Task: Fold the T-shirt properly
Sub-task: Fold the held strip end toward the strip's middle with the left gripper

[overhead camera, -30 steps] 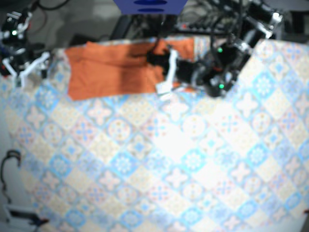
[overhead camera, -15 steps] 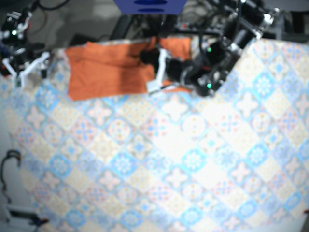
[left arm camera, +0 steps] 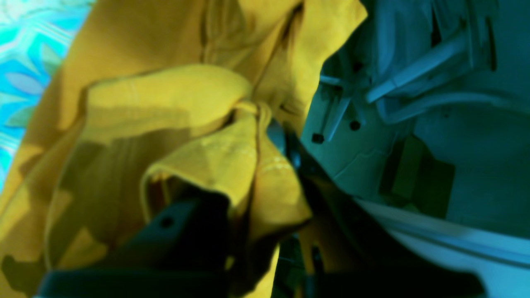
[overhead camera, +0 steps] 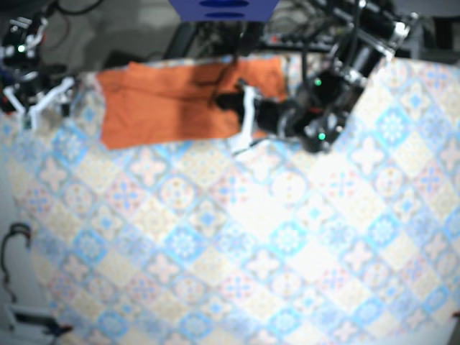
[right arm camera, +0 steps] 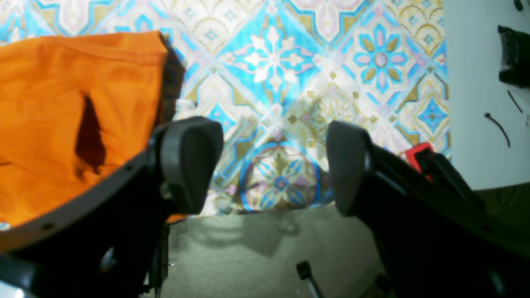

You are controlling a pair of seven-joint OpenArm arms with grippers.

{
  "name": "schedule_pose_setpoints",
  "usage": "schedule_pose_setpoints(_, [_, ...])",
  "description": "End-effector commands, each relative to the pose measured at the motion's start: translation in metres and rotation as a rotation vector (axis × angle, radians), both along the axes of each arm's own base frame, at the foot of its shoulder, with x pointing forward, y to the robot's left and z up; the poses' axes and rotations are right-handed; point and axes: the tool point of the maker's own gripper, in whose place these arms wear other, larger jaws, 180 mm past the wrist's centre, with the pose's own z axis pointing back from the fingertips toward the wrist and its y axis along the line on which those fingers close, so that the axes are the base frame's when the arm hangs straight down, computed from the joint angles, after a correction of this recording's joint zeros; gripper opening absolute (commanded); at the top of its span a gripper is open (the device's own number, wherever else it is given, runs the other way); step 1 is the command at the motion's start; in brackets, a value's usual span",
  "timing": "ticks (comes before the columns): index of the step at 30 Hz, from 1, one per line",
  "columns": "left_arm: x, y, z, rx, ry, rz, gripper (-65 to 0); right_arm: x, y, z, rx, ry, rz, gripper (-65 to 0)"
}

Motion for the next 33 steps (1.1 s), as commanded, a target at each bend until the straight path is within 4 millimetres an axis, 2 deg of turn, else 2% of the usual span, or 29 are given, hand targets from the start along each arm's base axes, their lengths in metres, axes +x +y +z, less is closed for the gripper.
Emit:
schedule_pose_setpoints(1, [0.009,-0.006,0.012,-0.042,-0.027,0.009,-65.0,0.007,-0.004,0.012,-0.020,-0.038,0.012,-23.0])
schedule_pose_setpoints(17, [0.017,-0.006,0.016,-0.043,-0.048,0.007,-65.0,0.009,-0.004,0.012,-0.019,-0.041,0.011,-23.0])
schedule_pose_setpoints(21, [0.018,-0.010,0.026,-0.060,-0.081,-0.005,-65.0,0.009,-0.004,0.012,-0.019,-0.041,0.011,-23.0])
schedule_pose_setpoints(33, [0.017,-0.010,0.025,-0.056,-0.078,-0.005,-65.0,0.009,-0.004,0.012,-0.018,-0.042,0.010,-23.0])
